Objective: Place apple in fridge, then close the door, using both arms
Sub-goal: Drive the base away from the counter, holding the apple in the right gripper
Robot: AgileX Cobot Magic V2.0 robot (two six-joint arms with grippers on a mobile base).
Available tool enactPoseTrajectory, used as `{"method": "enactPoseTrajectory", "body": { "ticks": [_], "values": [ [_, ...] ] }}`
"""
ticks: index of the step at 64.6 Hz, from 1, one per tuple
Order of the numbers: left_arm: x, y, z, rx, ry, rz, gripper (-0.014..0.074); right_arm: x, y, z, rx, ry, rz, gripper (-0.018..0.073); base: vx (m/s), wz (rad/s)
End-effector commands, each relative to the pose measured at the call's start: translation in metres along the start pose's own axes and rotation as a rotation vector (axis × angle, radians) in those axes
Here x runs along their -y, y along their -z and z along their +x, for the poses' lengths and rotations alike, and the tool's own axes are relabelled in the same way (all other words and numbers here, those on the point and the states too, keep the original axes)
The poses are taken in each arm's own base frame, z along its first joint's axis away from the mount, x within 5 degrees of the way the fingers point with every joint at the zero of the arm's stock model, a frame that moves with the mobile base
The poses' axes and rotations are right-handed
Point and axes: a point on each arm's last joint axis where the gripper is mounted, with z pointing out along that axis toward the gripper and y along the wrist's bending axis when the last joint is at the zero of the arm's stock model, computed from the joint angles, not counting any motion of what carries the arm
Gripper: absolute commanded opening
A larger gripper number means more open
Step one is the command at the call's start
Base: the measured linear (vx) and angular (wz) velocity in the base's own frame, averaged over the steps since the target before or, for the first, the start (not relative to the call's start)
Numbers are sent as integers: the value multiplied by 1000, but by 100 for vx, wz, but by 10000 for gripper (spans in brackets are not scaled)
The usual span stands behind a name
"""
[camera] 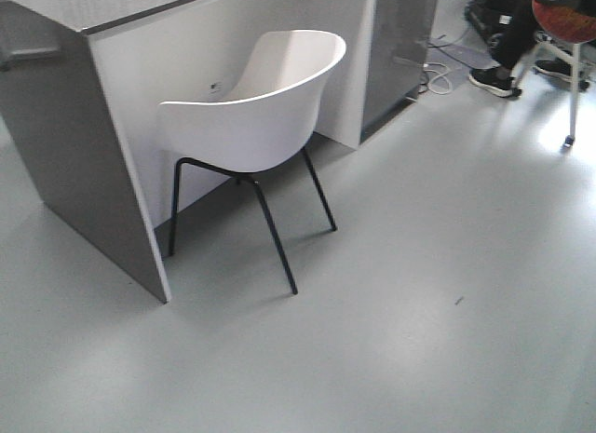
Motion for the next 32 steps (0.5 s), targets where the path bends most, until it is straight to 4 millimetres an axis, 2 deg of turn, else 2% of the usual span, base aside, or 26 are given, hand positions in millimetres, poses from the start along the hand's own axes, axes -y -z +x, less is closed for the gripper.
{"method": "enactPoseTrajectory", "body": {
  "ticks": [1,32],
  "values": [
    [-2,1,-12,92,9,-17,-6,-2,18,-16,125,7,12,36,-1,32],
    [-2,1,-12,92,9,-17,-6,-2,18,-16,125,7,12,36,-2,40]
  ]
}}
